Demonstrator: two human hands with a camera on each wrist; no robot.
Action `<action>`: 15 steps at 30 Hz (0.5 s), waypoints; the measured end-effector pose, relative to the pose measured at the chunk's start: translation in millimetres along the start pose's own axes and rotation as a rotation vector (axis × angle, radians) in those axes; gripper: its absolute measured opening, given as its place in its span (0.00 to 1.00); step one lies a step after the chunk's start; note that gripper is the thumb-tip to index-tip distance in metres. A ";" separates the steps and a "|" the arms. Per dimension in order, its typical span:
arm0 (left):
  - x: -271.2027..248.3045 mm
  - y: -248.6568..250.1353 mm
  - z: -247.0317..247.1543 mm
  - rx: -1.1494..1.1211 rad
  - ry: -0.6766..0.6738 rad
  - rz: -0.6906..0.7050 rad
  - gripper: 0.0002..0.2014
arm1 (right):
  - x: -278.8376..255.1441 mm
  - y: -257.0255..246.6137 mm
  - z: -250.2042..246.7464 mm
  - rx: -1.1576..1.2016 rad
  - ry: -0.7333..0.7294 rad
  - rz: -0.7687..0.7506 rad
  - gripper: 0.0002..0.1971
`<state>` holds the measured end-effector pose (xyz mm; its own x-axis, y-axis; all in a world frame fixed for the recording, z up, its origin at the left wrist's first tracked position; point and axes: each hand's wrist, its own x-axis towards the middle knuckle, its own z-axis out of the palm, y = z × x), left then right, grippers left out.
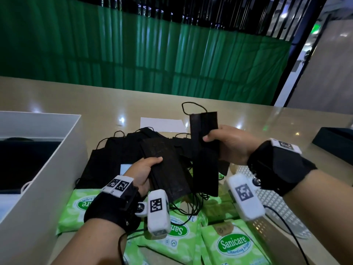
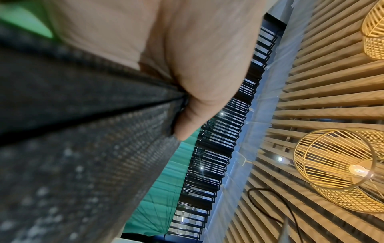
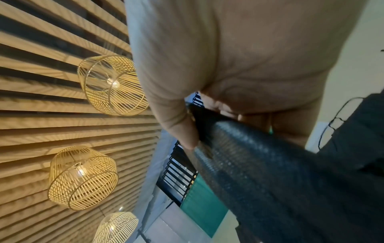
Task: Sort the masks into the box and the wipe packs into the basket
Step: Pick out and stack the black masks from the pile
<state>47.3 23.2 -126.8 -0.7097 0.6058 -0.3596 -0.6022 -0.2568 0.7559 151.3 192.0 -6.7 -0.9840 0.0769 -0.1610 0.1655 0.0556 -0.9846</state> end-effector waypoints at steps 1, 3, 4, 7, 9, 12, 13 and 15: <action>-0.2 0.2 0.0 0.005 -0.002 0.003 0.19 | 2.7 2.4 2.9 0.027 -0.033 -0.001 0.10; -0.2 0.6 0.7 0.007 -0.011 0.009 0.19 | 8.3 8.5 7.5 0.121 -0.062 -0.015 0.16; -0.8 0.7 1.5 0.006 -0.017 0.011 0.19 | 10.4 10.9 9.9 0.180 -0.061 -0.035 0.18; -1.3 1.1 1.1 0.009 -0.039 0.004 0.18 | 13.8 14.9 14.9 0.291 -0.088 -0.083 0.18; -0.5 0.7 0.2 0.005 -0.042 0.003 0.19 | 14.9 15.5 16.3 0.302 -0.081 -0.099 0.14; 0.7 0.3 -0.7 -0.003 -0.045 0.002 0.19 | 16.1 12.3 17.6 0.318 -0.050 -0.078 0.07; 1.0 -0.1 -0.7 -0.003 -0.041 0.003 0.19 | 15.5 9.2 19.8 0.295 -0.035 -0.075 0.07; 2.0 -0.8 -1.4 0.004 -0.030 0.011 0.19 | 17.5 4.3 23.6 0.196 0.000 -0.087 0.10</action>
<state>45.9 23.5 -128.9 -0.7052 0.6250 -0.3348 -0.5929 -0.2608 0.7619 133.2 170.1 -15.3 -0.9940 0.0800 -0.0749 0.0638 -0.1324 -0.9891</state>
